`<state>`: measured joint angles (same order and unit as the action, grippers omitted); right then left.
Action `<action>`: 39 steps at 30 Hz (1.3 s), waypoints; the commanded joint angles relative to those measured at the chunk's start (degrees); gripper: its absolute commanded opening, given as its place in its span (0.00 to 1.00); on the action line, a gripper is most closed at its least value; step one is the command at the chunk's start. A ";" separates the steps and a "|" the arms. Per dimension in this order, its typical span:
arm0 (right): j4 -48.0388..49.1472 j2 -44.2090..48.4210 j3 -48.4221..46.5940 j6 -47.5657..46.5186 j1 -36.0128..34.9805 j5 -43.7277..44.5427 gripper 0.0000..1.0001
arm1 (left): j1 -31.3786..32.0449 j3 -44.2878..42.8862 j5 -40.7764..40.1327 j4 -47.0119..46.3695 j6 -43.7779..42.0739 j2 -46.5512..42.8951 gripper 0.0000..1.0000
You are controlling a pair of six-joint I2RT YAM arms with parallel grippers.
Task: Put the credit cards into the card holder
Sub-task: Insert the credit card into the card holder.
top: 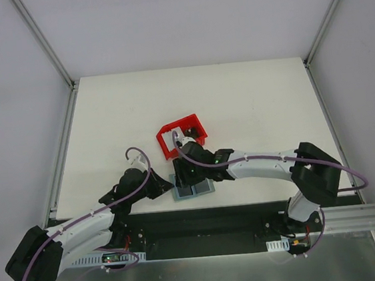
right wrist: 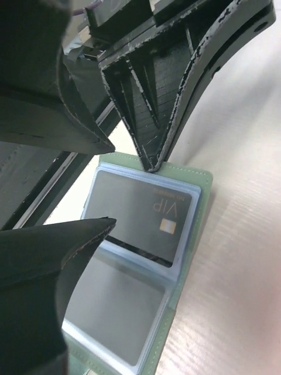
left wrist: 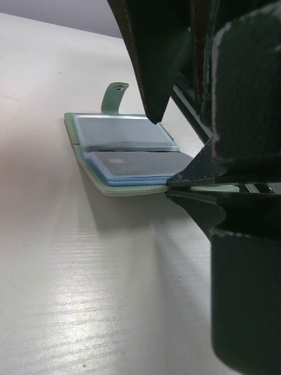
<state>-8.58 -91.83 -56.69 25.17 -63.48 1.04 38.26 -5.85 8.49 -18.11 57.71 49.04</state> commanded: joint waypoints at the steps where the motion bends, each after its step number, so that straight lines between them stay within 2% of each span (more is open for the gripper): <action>1: -3.02 -3.17 -3.78 -1.96 -1.03 3.44 0.50 | 0.15 0.40 0.30 -1.49 1.00 -1.13 0.00; 19: -4.96 -7.83 -7.91 -3.11 -2.35 3.80 0.52 | 0.15 0.57 0.39 -2.28 1.35 -1.13 0.00; 27: -9.78 -10.30 -10.64 -3.54 -2.70 6.87 0.53 | 0.15 0.66 0.39 -2.20 1.35 -1.40 0.00; 39: -14.88 -10.03 -13.27 -4.78 -3.93 12.05 0.48 | 0.15 0.84 0.30 -2.28 1.35 -1.49 0.00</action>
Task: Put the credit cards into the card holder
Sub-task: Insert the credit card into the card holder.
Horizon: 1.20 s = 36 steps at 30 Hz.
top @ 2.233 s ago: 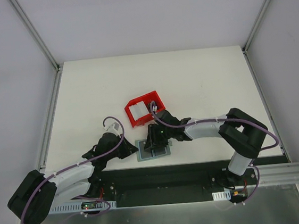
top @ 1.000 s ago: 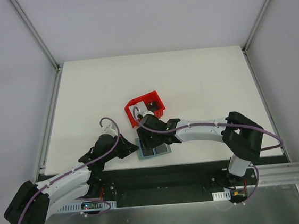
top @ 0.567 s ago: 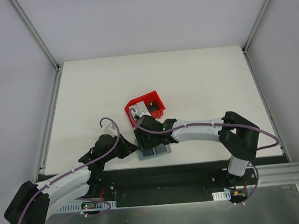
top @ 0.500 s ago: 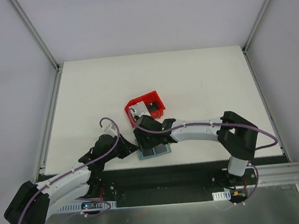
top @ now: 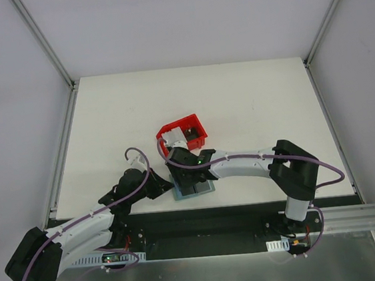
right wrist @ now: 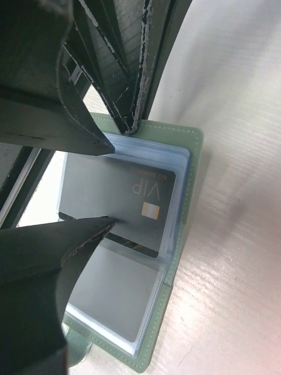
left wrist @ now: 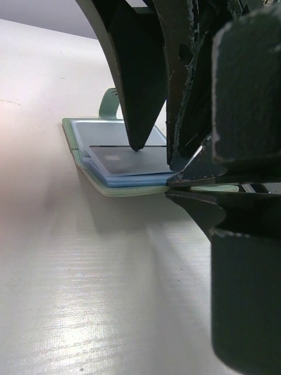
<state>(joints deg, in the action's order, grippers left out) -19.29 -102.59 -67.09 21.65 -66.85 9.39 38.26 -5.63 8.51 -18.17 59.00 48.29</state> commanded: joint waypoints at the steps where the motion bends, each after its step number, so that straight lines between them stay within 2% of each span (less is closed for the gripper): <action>1: -4.87 0.81 -3.13 -1.35 -0.56 4.14 0.48 | 0.15 0.62 0.28 -2.13 -0.03 -0.83 0.00; 11: -7.34 2.56 -3.57 -1.44 -1.09 7.22 0.46 | 0.15 1.06 0.10 -2.22 -0.12 -1.01 0.00; 23: -1.54 -0.07 -4.45 -1.08 -1.18 -1.12 0.50 | 0.15 1.23 0.01 -2.13 -0.12 -1.36 0.00; 36: -3.38 -2.62 -5.59 -0.91 -1.27 -0.78 0.51 | 0.15 1.67 -0.17 -2.13 0.15 -2.24 0.00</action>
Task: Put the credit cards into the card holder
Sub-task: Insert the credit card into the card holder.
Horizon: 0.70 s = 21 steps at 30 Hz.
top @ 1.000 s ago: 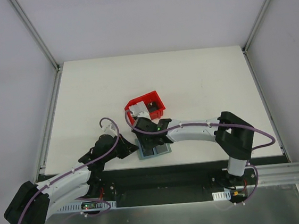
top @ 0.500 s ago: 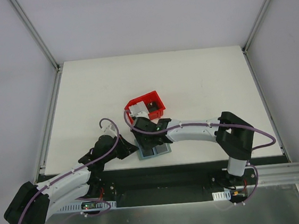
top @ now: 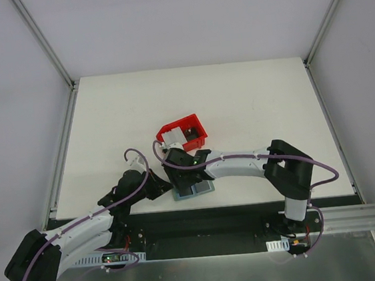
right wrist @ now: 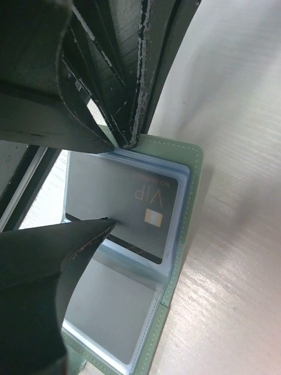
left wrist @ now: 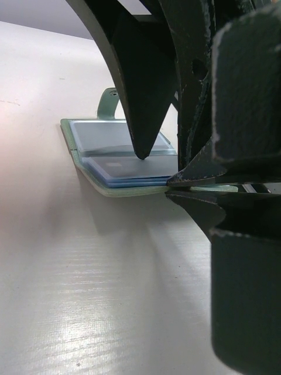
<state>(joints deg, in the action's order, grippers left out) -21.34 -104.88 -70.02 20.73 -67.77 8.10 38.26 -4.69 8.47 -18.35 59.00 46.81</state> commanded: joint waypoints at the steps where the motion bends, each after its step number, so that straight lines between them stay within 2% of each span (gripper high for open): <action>1: -1.85 -0.15 -2.75 -0.16 -0.43 1.30 0.51 | 0.15 0.73 -0.12 -2.04 0.15 -0.84 0.00; 21: -10.12 4.33 -3.54 -1.13 -1.05 11.32 0.48 | 0.15 0.82 -0.65 -1.16 -0.20 -1.10 0.00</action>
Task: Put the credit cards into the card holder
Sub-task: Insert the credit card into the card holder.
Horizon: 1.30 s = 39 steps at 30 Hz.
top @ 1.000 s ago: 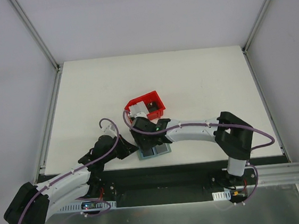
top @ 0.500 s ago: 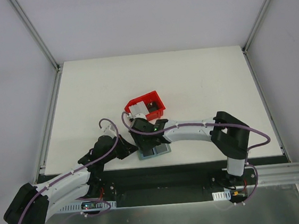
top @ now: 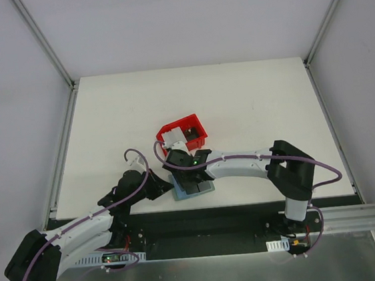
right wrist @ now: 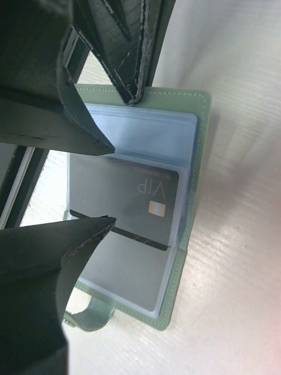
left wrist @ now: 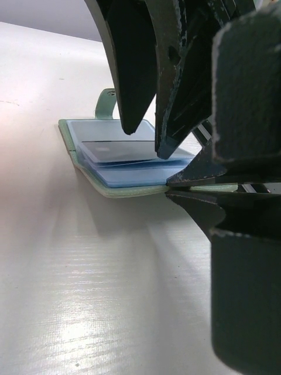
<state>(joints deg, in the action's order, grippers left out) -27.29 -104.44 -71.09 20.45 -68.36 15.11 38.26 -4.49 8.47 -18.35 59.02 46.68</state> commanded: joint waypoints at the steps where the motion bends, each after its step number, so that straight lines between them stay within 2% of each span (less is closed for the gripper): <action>1: -4.52 4.07 -2.56 -0.85 -0.55 4.83 0.48 | 0.15 0.62 -0.65 -1.08 -0.23 -0.89 0.00; 17: -8.22 6.36 -2.47 -1.02 -0.72 8.62 0.47 | 0.15 0.27 -0.65 -0.90 -0.58 -0.36 0.00; 26: -14.45 7.06 -3.35 -0.32 -0.72 13.18 0.44 | 0.15 0.36 -0.91 -0.37 -0.58 -0.80 0.00; 39: -15.78 2.23 -4.93 0.12 -0.99 11.52 0.44 | 0.15 0.27 -0.91 -0.28 -0.93 -0.71 0.00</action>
<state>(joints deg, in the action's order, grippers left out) -40.21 -100.49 -73.17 20.29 -68.88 26.17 38.26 -4.34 8.45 -18.09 58.98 46.48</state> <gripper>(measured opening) 0.442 0.006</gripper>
